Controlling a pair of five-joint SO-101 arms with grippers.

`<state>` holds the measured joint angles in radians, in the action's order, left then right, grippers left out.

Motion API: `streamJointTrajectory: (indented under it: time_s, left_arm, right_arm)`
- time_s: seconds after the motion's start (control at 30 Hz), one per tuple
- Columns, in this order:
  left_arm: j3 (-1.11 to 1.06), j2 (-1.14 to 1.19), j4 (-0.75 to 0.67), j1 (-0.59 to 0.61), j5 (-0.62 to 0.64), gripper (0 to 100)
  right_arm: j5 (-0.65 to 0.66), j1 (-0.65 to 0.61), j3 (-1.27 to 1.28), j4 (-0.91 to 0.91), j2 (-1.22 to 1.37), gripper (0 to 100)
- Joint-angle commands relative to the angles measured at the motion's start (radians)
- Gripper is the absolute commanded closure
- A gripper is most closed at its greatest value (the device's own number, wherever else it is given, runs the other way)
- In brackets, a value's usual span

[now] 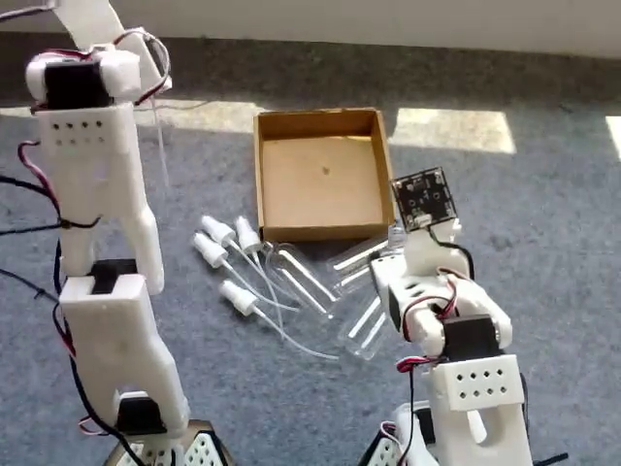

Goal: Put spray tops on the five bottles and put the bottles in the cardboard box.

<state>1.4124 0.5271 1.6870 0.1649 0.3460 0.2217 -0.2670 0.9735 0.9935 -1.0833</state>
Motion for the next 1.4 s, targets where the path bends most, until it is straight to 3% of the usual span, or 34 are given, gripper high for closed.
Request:
streamJointTrajectory:
  time_s: [0.0,0.2,0.47,0.7,1.0,1.37]
  left_arm:
    - [0.231,-0.093,0.101,-0.059,-0.098,100]
    - [-0.035,-0.449,0.103,-0.117,-0.132,100]
    - [-0.598,-0.906,0.061,-0.305,-0.135,100]
    - [-0.984,-1.078,-0.353,-0.476,-0.127,100]
    - [-1.259,-1.102,-0.85,-0.74,-0.132,100]
    - [-1.428,-1.139,-0.956,-0.831,-0.127,100]
  right_arm:
    - [0.006,-0.102,-0.068,-0.03,-0.019,99.3]
    - [0.003,-0.223,-0.067,-0.18,-0.105,99.3]
    - [-0.1,-0.243,0.166,-0.414,-0.479,99.4]
    - [-0.095,-0.246,0.364,-0.427,-0.648,99.4]
    - [-0.1,-0.343,0.4,-0.404,-0.671,99.4]
    - [-0.101,-0.34,0.395,-0.361,-0.679,99.4]
